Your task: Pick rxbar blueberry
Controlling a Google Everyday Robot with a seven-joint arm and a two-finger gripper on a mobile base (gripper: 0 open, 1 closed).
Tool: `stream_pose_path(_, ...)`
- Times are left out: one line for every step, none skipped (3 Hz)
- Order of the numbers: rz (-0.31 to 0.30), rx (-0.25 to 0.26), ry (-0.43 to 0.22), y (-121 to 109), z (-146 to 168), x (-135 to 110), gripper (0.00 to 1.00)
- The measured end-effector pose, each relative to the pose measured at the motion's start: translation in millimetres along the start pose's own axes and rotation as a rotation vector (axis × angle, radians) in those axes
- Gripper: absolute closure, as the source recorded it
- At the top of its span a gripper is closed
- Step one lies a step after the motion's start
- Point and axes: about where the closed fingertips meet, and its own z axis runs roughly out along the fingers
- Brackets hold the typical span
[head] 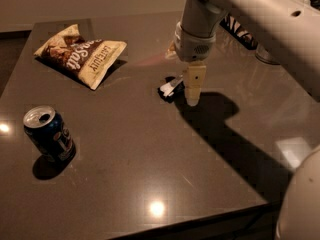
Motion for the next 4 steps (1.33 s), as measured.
stream_pose_path(-0.008, -0.031, 0.029, -6.9, 15.7, 6.9, 0.0)
stream_pose_path(-0.014, -0.06, 0.049, -11.4, 24.2, 8.2, 0.0)
stream_pose_path(-0.015, -0.095, 0.064, -14.6, 30.4, 8.8, 0.16)
stream_pose_path(-0.017, -0.115, 0.075, -15.3, 34.1, 10.5, 0.4)
